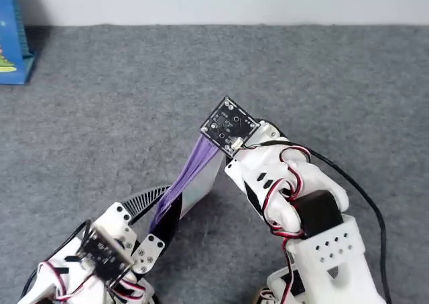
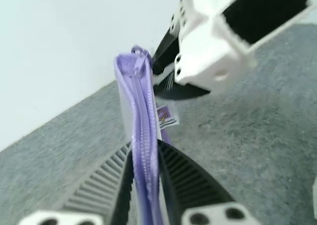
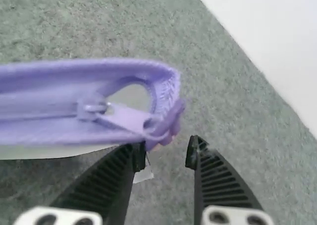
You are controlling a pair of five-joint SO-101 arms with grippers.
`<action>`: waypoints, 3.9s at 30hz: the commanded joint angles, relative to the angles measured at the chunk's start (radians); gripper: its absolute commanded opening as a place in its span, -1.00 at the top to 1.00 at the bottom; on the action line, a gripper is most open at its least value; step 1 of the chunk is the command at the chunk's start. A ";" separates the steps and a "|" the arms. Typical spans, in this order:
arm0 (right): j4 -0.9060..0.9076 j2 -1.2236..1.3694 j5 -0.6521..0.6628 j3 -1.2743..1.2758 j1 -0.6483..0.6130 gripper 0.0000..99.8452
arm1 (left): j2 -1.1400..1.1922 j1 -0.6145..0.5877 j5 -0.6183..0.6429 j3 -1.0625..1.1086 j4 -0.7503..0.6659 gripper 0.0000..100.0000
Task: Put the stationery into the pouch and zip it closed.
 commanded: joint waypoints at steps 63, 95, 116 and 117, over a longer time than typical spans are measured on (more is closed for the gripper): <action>-0.484 -0.162 -0.304 0.377 -0.140 0.69 | -0.014 -0.173 -0.356 0.285 -0.144 0.98; 0.067 -0.162 -0.282 0.170 0.303 0.70 | -0.012 -0.721 0.072 0.710 -0.996 0.51; 0.251 -0.423 -0.416 0.198 0.309 0.96 | -0.014 -0.758 0.144 0.473 -0.457 0.98; 0.248 -0.466 -0.416 0.216 0.309 0.98 | -0.014 -0.758 0.144 0.473 -0.439 0.98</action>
